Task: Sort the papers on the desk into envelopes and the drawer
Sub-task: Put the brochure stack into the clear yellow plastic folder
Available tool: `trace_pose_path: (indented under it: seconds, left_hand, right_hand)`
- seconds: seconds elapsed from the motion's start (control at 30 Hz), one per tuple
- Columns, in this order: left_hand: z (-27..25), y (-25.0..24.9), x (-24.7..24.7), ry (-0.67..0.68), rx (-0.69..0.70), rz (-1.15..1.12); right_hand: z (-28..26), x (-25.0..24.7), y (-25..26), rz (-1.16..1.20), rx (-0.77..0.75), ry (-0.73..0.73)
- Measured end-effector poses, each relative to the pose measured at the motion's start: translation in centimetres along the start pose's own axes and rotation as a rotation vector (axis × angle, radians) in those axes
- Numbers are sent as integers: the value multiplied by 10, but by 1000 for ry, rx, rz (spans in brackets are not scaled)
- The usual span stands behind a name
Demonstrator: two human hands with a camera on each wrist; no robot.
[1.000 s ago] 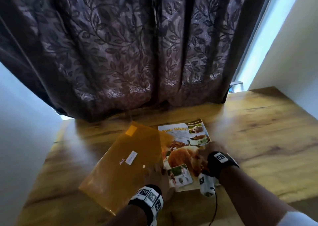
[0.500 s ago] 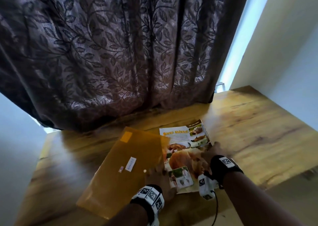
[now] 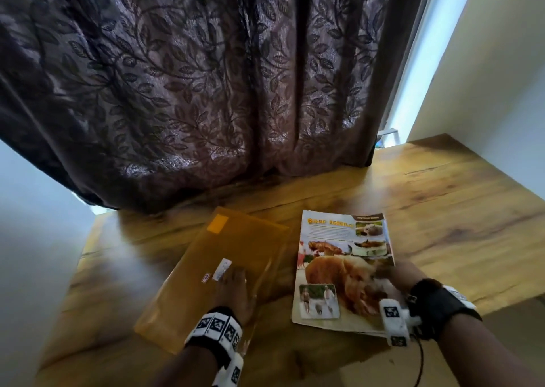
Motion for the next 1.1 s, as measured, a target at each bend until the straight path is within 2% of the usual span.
trace_pose_path:
  seconds: [0.07,0.13,0.2,0.23,0.3,0.37,0.47,0.6,0.7,0.9,1.03,1.1]
  left_hand:
    - [1,-4,2,62,-43,39]
    - [0,-9,4,120,-74,83]
    - [-3,-14,3,154,-99,101]
    - [-4,-16,-1,156,-108,90]
    - [-6,-16,-6,160,-132,68]
    - [-2,-14,-10,170,-122,47]
    - [10,-5,-16,136,-130,34]
    - [13,-1,-22,81,-119,-40]
    - [3,-3,-40,42,-166,-145]
    - [3,0,-57,-18,-238,-411]
    - [2,-17,-52,-13,-204,-416]
    - [-3,-33,-48,29,-151,-348]
  right_hand:
    - [1,-5,3,28,-68,0]
    - [-2,-17,12,51,-135,-97]
    - [-10,-29,22,210,-224,-193]
    - [-13,-32,29,360,-283,-190]
    - [-16,-24,42,699,-361,-62]
    - [-19,-7,55,805,-404,103]
    - [-30,19,68,563,-444,179]
    - [-31,44,63,89,-559,204]
    - [-33,51,51,-121,-539,268]
    - [-30,48,26,-173,-428,350]
    - [-23,37,32,-80,-396,230]
    - [-21,34,39,-18,-403,183]
Point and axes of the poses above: each hand's wrist, its own z-axis towards the middle knuckle, its own x-axis out of the palm, y = z × x, the point moved 8 cm from there along z, towards the middle knuckle, and after that the axes turned 7 degrees about y, right-handed, at the moved point
